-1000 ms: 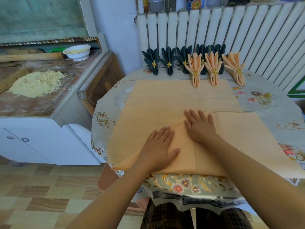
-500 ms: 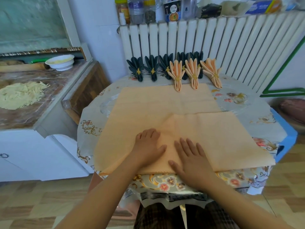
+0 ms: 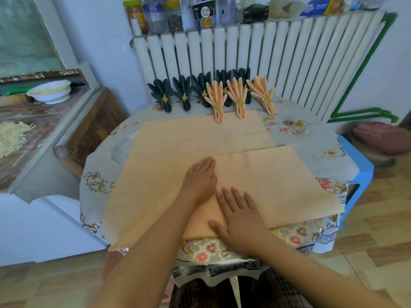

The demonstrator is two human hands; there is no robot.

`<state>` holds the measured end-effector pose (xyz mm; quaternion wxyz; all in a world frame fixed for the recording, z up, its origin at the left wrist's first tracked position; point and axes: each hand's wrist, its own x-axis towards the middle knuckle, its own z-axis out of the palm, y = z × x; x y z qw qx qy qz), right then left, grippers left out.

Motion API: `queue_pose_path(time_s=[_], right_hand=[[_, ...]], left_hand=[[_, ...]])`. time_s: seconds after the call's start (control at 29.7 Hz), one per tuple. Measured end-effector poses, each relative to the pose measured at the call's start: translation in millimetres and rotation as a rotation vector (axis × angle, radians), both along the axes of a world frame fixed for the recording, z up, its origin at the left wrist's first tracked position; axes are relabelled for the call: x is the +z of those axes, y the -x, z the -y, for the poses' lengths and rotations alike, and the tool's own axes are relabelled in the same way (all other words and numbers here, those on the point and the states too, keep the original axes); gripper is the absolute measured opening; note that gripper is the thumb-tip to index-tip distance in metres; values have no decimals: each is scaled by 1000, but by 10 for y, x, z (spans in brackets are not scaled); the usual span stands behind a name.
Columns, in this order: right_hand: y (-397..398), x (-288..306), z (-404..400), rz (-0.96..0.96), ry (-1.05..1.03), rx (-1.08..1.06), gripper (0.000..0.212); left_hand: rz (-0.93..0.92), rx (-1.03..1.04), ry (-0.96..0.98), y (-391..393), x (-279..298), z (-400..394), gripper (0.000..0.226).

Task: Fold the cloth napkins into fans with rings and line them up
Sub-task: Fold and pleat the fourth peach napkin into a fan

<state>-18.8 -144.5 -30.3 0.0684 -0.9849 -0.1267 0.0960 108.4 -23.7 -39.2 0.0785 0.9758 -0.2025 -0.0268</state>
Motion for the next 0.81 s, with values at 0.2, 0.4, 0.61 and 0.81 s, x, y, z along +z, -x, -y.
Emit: queue_pose_path(time_s=[0.2, 0.4, 0.61, 0.81], right_hand=[[-591, 235, 412, 181, -34, -108, 48], [-1623, 217, 1178, 58, 56, -384, 41], [-1931, 422, 1472, -135, 252, -295, 34], [-1861, 494, 1616, -63, 401, -214, 36]], left_hand=[[49, 16, 19, -9, -65, 25, 53], [56, 28, 32, 4, -83, 16, 53], [74, 35, 44, -34, -77, 28, 53], [84, 41, 46, -31, -80, 18, 52]])
